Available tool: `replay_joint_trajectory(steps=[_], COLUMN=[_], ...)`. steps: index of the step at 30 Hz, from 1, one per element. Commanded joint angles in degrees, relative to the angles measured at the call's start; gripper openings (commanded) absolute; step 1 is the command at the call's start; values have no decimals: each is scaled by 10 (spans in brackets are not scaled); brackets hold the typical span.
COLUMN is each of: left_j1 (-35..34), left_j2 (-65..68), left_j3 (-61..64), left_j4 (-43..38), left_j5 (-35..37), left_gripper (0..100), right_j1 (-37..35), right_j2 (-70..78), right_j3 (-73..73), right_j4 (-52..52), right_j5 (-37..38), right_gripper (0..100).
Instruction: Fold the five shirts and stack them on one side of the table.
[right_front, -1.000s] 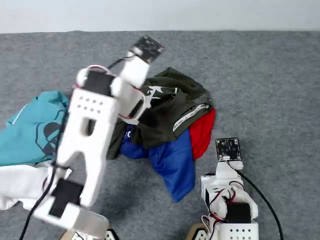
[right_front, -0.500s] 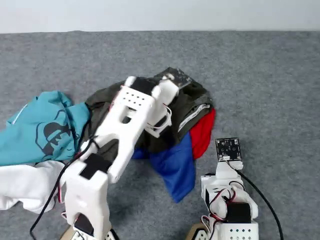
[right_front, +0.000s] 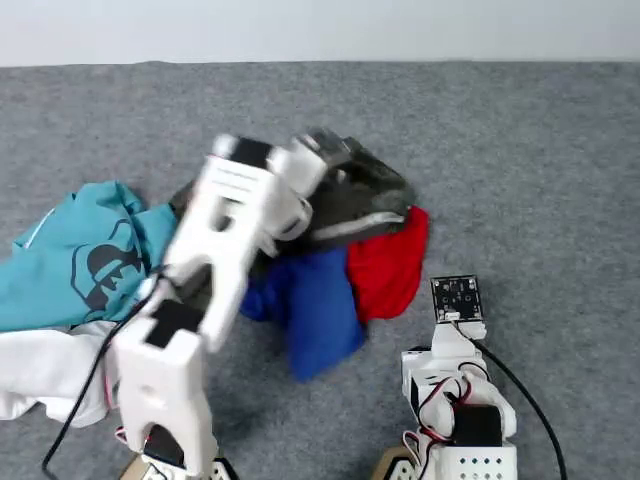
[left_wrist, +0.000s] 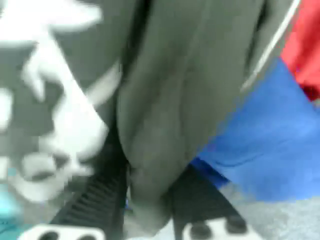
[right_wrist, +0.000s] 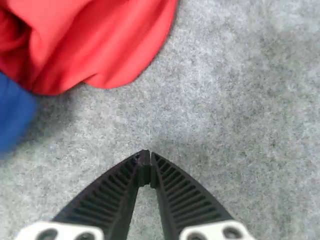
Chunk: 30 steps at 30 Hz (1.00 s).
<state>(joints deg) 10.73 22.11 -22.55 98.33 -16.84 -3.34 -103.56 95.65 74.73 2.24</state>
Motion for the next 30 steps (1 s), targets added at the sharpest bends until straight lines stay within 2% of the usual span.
replay_joint_trajectory(steps=[1,6,10,16,20,25,30], left_j1=[-68,-168,-292,-498,-603,-667,-680], left_j2=[-153,-297,-367,-415,-413,-417,-414], left_j3=[-54,-57,-58,-56,-48,-27,-27], left_j4=[22,22,20,-4,-55,-84,-81], left_j5=[-8,-18,-73,-141,-164,-164,-164], left_gripper=[5,5,5,5,5,6,8], right_j1=[0,0,0,0,0,0,0], right_j2=[-3,-3,-3,-3,-3,-3,-3], right_j3=[8,8,8,8,8,8,8], right_j4=[3,3,3,3,3,3,3], right_j5=[5,5,5,5,5,5,5], right_gripper=[9,9,9,9,9,9,9])
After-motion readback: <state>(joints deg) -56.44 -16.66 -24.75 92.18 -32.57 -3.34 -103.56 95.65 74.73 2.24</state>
